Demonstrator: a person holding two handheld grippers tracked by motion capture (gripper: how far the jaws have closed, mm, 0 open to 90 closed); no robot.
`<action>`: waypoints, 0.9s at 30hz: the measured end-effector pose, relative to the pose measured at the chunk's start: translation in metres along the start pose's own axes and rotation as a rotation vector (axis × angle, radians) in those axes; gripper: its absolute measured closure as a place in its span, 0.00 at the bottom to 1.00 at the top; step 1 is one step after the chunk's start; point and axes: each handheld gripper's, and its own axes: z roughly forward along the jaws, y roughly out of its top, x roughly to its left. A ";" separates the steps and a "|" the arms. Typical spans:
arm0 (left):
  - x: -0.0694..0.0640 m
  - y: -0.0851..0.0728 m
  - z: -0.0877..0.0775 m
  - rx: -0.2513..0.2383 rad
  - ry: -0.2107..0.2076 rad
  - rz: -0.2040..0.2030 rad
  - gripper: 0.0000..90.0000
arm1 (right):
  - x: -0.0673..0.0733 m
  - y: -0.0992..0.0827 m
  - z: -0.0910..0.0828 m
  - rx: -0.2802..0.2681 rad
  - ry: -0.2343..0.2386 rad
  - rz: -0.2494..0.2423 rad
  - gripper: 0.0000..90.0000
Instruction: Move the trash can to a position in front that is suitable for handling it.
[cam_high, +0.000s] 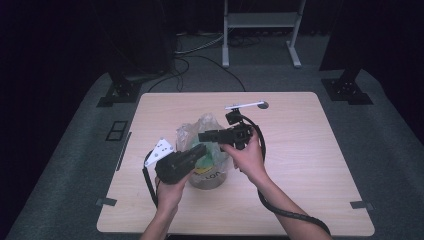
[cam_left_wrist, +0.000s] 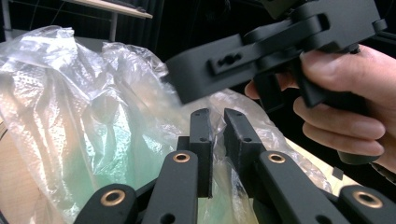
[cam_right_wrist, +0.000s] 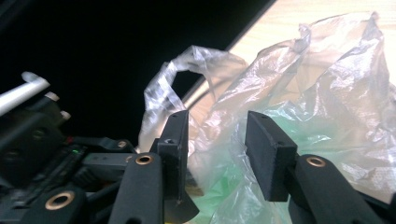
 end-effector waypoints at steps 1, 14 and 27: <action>0.000 0.000 0.000 0.001 0.001 0.001 0.91 | 0.001 0.000 0.002 0.009 -0.012 -0.009 0.69; -0.001 0.004 -0.002 0.014 0.005 0.019 0.68 | 0.001 0.000 0.003 0.001 -0.096 -0.064 1.00; 0.016 0.016 -0.022 -0.028 0.078 -0.014 0.49 | -0.019 -0.001 -0.007 -0.036 -0.086 -0.010 1.00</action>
